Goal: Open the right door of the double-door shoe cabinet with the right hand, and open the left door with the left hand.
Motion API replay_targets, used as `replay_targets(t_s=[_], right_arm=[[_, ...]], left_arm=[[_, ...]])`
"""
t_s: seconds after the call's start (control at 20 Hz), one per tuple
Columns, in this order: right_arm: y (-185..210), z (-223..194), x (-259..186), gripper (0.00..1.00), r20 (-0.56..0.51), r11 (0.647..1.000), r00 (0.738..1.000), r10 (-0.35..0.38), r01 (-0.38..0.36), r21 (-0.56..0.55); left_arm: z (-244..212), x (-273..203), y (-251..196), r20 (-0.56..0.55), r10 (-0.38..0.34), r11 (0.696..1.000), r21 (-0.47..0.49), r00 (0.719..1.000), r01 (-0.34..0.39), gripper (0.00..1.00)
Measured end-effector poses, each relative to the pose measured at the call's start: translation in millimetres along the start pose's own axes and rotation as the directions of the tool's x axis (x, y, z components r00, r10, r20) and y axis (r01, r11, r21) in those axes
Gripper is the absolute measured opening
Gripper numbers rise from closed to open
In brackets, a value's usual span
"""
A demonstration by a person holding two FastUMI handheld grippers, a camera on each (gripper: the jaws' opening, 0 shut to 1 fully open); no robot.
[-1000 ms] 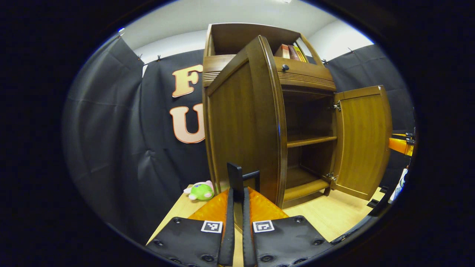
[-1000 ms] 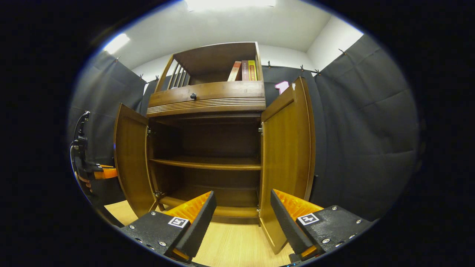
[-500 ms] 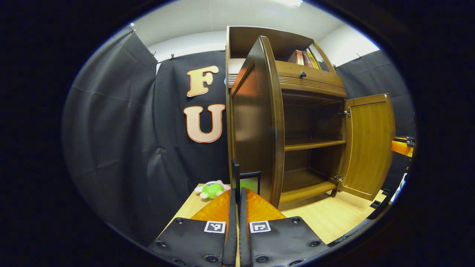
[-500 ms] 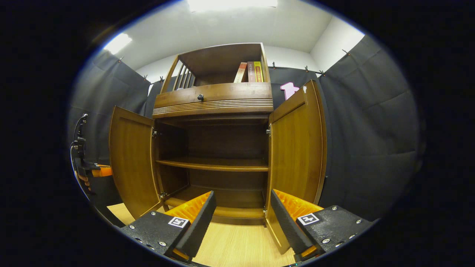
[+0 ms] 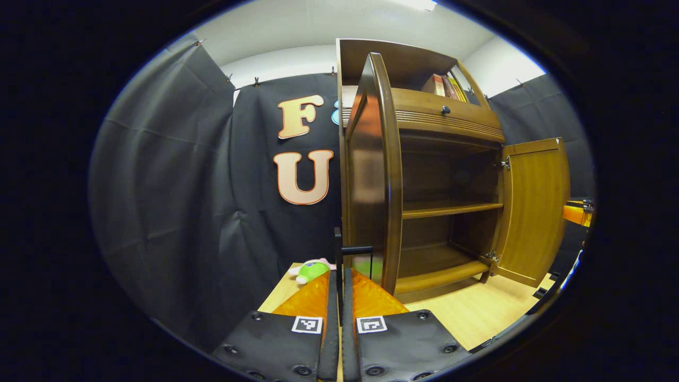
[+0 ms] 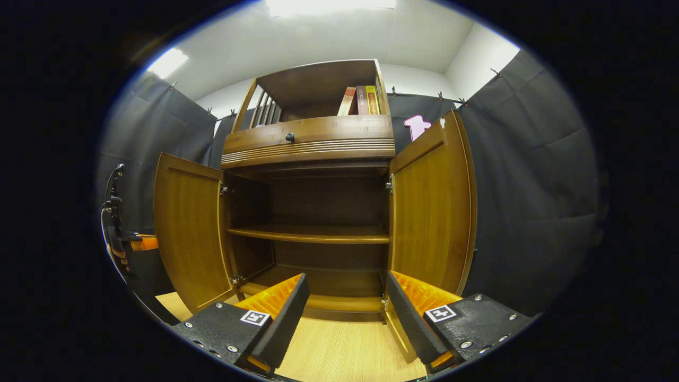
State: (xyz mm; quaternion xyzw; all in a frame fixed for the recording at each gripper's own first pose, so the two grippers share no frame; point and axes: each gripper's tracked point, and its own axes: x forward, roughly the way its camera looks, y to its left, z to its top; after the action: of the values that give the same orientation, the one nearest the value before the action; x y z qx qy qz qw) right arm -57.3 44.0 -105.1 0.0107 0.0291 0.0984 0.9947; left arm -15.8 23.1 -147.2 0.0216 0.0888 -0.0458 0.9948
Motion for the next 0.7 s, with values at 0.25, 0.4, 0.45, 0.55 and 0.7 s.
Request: replay_targets(t_s=[0.25,0.4,0.45,0.55,0.7], right_arm=[[3,-2,3,0.91,-0.003,1.0,1.0,0.001,-0.001,0.003],[5,-4,6,0.91,-0.007,1.0,1.0,0.006,-0.006,0.005],[5,-4,8,0.91,-0.008,1.0,1.0,0.007,-0.007,0.005],[7,-5,11,0.91,-0.011,1.0,1.0,0.008,-0.008,0.006],[8,-5,15,0.91,-0.013,1.0,1.0,0.011,-0.011,0.004]], left_arm=[[0,-5,23,-0.001,0.055,0.998,-0.001,0.998,-0.055,0.1],[-2,-10,43,-0.003,0.082,0.996,-0.022,0.997,-0.082,0.07],[-3,-13,44,-0.007,0.082,0.996,-0.04,0.997,-0.082,0.07],[-5,-19,50,-0.012,0.114,0.993,-0.033,0.993,-0.115,0.07],[4,-34,46,0.0,0.136,0.99,-0.023,0.991,-0.136,0.1]])
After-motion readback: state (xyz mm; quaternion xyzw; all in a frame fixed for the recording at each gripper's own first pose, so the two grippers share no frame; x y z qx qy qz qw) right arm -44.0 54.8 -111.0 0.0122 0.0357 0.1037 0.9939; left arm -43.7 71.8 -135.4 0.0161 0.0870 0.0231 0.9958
